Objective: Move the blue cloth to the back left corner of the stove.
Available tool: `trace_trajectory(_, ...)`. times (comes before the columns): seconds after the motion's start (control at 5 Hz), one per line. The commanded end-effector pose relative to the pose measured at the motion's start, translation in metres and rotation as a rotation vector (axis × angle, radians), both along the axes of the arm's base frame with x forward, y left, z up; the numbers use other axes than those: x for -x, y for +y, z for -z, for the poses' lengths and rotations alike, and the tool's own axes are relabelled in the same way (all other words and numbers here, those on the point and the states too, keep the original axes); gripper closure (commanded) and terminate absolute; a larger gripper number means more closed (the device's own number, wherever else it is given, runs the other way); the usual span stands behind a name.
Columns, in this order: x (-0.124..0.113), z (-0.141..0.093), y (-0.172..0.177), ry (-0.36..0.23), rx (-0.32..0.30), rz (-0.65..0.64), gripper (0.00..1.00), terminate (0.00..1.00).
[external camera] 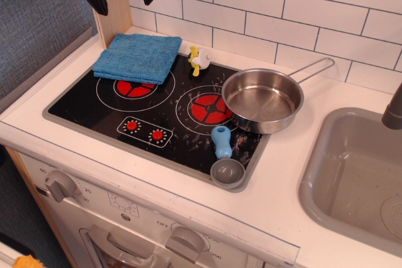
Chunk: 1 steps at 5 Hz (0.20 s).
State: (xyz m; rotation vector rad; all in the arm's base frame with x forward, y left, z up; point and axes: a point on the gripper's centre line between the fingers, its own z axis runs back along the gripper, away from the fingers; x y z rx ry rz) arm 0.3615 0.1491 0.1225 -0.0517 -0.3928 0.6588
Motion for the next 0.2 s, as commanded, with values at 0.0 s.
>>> trace_trajectory(0.0, 0.0008, -0.0193, -0.0017, -0.045, -0.019, 0.004, 0.0, 1.0)
